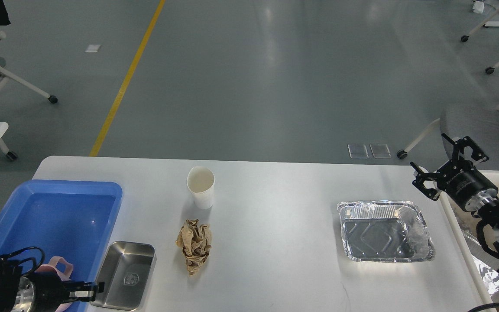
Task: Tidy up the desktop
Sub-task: 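Lift the steel tray with the left gripper and place it in the blue bin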
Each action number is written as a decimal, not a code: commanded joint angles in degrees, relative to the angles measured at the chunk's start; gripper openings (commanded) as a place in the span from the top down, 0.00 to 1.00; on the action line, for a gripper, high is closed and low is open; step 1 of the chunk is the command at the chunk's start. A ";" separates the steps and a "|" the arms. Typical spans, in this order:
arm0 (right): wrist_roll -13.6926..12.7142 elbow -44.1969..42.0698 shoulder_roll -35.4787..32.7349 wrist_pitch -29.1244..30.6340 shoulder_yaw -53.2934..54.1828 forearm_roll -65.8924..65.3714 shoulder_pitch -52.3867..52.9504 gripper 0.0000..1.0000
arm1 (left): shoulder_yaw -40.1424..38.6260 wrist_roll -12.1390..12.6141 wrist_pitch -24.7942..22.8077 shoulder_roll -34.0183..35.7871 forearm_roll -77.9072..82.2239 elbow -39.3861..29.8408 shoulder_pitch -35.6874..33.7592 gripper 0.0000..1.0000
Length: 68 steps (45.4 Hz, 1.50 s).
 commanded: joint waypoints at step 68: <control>-0.09 0.08 0.09 0.00 -0.09 -0.18 -0.35 0.00 | -4.92 0.29 -4.11 -1.84 -27.86 25.54 -18.39 1.00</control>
